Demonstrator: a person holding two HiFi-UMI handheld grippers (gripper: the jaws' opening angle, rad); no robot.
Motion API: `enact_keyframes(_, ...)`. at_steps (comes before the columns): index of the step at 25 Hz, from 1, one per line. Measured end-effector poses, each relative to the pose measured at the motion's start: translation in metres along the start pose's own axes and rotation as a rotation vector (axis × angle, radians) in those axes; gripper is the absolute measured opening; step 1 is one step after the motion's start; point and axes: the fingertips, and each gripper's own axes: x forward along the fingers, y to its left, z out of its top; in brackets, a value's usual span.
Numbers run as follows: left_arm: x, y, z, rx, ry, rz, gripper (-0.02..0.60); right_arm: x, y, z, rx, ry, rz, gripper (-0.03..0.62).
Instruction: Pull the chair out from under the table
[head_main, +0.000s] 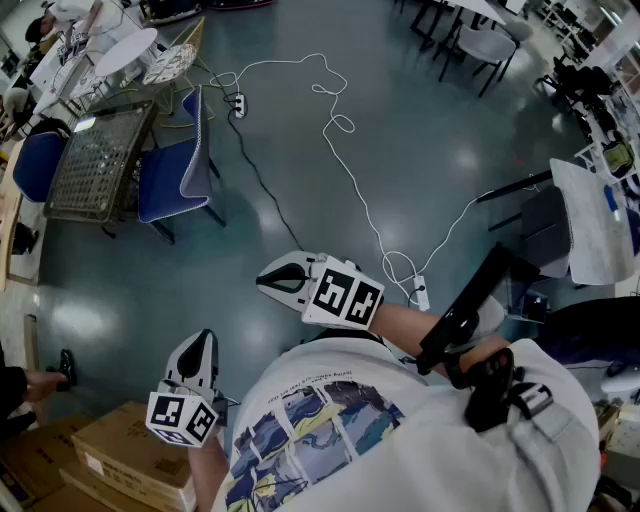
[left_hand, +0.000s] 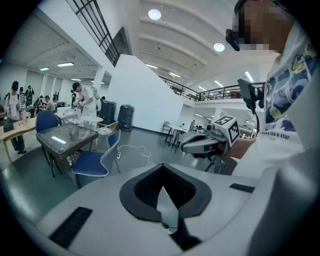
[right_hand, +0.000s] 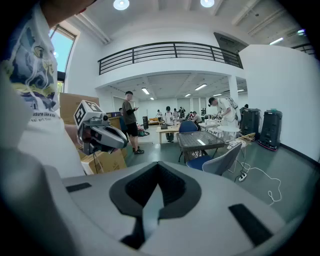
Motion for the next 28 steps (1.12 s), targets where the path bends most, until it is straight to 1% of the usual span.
enact_keyframes(6,0.030,-0.017,0.004,0.003,0.036,0.002,0.009,-0.021,-0.020,-0.019,0.049,-0.016,0.024,0.011)
enact_keyframes(9,0.054,-0.025,0.012,0.006,0.027,0.005,0.009,-0.032,-0.040,-0.022,0.043,-0.036,0.040,0.012)
enact_keyframes(12,0.082,-0.034,0.025,-0.002,0.014,0.019,0.011,-0.044,-0.069,-0.028,0.055,-0.048,0.057,0.016)
enact_keyframes(13,0.092,-0.037,0.030,-0.004,0.011,0.028,0.011,-0.049,-0.082,-0.031,0.068,-0.054,0.054,0.033)
enact_keyframes(14,0.101,-0.039,0.036,-0.004,0.011,0.040,0.011,-0.054,-0.095,-0.033,0.087,-0.060,0.050,0.079)
enact_keyframes(15,0.110,-0.041,0.042,-0.003,0.012,0.055,0.011,-0.058,-0.109,-0.036,0.111,-0.064,0.046,0.104)
enact_keyframes(17,0.120,-0.044,0.054,0.000,0.011,0.085,0.011,-0.063,-0.133,-0.037,0.162,-0.072,0.042,0.122)
enact_keyframes(19,0.118,-0.043,0.061,0.001,0.005,0.100,0.012,-0.060,-0.149,-0.035,0.203,-0.075,0.034,0.127)
enact_keyframes(21,0.115,-0.034,0.066,-0.001,0.002,0.085,0.012,-0.050,-0.163,-0.033,0.235,-0.078,0.001,0.133)
enact_keyframes(23,0.120,-0.014,0.070,-0.001,-0.002,0.056,0.012,-0.033,-0.183,-0.035,0.279,-0.071,-0.039,0.140)
enact_keyframes(28,0.139,0.063,0.085,0.005,-0.029,0.028,0.014,0.038,-0.247,-0.034,0.382,-0.053,-0.088,0.156)
